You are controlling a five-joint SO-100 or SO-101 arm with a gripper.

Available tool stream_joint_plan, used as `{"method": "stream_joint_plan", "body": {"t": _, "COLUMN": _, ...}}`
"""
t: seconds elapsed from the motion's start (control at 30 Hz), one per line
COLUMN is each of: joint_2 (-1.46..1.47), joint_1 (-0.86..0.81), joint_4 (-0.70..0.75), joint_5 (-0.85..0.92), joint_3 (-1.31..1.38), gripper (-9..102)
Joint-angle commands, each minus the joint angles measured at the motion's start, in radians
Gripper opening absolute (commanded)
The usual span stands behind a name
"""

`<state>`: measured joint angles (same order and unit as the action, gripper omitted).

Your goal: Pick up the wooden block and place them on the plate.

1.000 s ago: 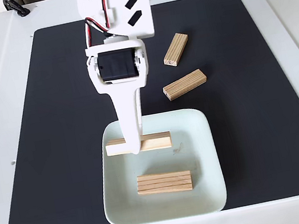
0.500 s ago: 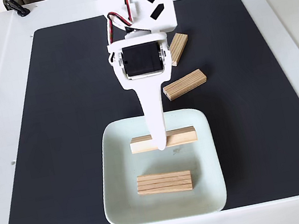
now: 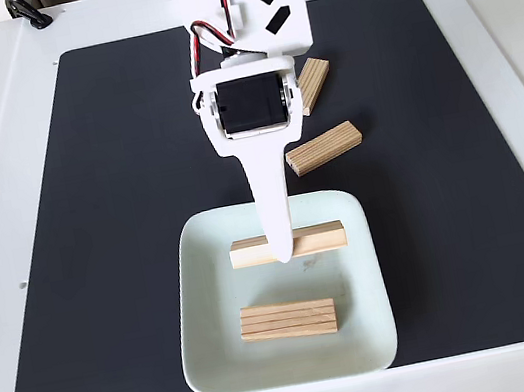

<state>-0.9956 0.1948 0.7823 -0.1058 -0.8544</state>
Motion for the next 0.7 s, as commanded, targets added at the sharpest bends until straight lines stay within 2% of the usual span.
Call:
{"method": "stream_joint_plan", "body": {"t": 0.0, "joint_2": -0.025, "joint_1": -0.005, "joint_4": -0.008, "joint_5": -0.003, "joint_3": 0.04, "gripper": 0}}
{"method": "stream_joint_plan", "body": {"t": 0.07, "joint_2": -0.025, "joint_1": -0.014, "joint_4": -0.008, "joint_5": -0.005, "joint_3": 0.04, "gripper": 3}}
{"method": "stream_joint_plan", "body": {"t": 0.23, "joint_2": -0.025, "joint_1": -0.018, "joint_4": -0.008, "joint_5": -0.005, "joint_3": 0.038, "gripper": 27}}
{"method": "stream_joint_plan", "body": {"t": 0.33, "joint_2": -0.025, "joint_1": -0.02, "joint_4": -0.008, "joint_5": -0.005, "joint_3": 0.038, "gripper": 37}}
{"method": "stream_joint_plan", "body": {"t": 0.67, "joint_2": -0.028, "joint_1": -0.015, "joint_4": -0.008, "joint_5": -0.003, "joint_3": 0.038, "gripper": 38}}
